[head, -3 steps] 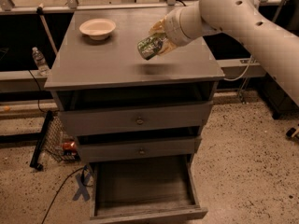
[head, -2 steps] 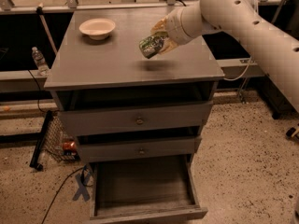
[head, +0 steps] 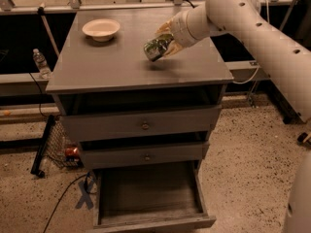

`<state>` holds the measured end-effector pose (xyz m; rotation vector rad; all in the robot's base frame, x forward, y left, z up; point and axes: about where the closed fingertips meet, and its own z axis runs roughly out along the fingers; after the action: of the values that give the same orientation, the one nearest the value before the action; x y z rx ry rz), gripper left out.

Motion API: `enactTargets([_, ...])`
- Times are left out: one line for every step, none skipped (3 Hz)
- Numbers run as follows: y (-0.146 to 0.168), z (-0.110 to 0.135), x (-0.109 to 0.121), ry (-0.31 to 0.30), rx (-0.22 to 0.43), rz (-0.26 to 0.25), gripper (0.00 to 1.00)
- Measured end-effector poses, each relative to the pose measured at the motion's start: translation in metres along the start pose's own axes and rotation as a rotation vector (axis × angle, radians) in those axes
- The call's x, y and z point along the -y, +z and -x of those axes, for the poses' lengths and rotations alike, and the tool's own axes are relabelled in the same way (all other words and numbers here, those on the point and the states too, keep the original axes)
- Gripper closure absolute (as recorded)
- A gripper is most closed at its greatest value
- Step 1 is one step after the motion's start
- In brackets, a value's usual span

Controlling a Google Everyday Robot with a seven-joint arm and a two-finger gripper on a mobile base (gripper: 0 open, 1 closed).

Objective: Pick green can from bottom drawer and place on counter

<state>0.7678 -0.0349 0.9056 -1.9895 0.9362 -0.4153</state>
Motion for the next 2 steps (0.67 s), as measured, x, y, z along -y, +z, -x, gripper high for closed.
enactTargets([0.0027, 0.0015, -0.0010, 0.000, 0.004, 0.003, 0.53])
enactTargets([0.0054, 0.0030, -0.0019, 0.000, 0.008, 0.005, 0.30])
